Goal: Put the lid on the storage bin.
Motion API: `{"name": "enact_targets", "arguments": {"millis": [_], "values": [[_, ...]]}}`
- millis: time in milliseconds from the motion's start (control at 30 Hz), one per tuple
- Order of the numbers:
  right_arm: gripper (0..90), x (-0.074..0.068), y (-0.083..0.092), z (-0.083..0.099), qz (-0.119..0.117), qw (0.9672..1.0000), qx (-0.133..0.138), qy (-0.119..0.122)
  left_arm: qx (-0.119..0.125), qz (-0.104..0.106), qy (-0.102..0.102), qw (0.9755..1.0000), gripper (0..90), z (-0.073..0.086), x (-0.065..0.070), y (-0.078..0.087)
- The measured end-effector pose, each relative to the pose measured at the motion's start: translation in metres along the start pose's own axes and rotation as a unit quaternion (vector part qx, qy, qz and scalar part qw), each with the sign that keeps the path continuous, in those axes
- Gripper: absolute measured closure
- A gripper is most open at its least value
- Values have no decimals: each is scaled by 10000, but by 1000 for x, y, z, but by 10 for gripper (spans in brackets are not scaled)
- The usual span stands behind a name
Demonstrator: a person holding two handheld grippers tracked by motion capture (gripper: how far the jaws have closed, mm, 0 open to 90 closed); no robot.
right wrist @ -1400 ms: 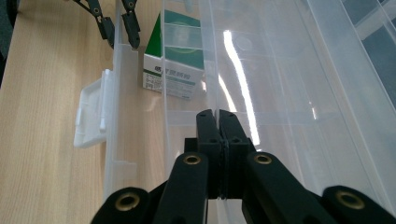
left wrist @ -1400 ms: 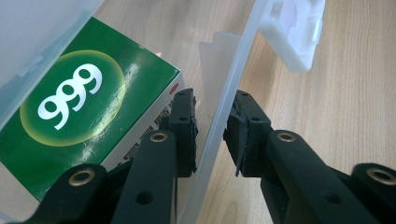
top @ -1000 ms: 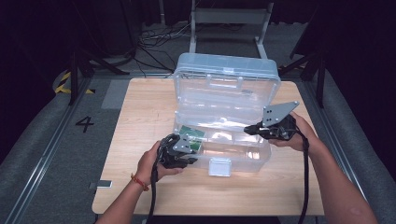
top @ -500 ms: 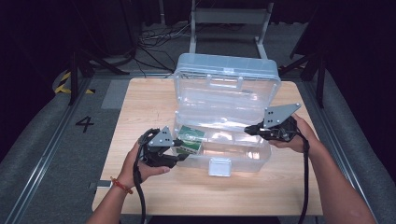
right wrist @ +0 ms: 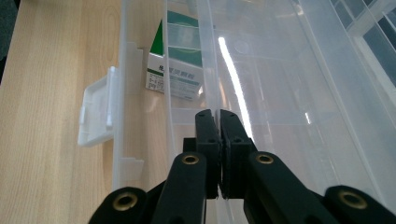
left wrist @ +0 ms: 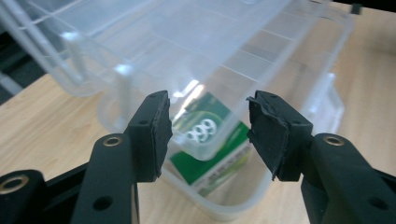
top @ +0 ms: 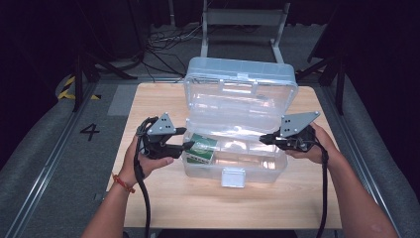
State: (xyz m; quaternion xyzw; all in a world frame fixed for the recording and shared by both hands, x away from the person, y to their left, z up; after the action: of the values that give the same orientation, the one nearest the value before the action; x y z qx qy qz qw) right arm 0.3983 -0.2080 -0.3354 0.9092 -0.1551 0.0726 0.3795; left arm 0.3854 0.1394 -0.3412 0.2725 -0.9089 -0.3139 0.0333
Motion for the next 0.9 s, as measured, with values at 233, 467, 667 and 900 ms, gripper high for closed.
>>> {"name": "enact_targets", "arguments": {"millis": [233, 467, 667, 900], "values": [[878, -1, 1, 0, 70, 10000, -19, -23, 316, -16, 119, 9994, 560, -21, -25, -2], [877, -3, 1, 1, 101, 9999, -24, -55, 532, -115, 163, 9984, 628, -44, -46, -4], [874, -5, 1, 2, 139, 9999, -46, -62, 624, -254, 258, 9974, 679, -53, -62, -7], [870, -10, 1, 3, 159, 9998, -82, -29, 499, -411, 227, 9977, 741, -58, -73, -17]]}}
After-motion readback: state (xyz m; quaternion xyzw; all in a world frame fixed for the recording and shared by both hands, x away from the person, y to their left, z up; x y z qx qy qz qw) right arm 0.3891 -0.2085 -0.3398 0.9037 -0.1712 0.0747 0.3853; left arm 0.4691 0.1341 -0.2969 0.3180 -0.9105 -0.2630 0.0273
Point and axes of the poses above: each handheld gripper's, and its own axes: y roughly backward along the jaws, z roughly out of its underside, x roughly to its right, the point moved 3 cm from there along -y, roughly forward along the jaws, and after that the axes turned 3 degrees about -y, right-handed, at the moved point
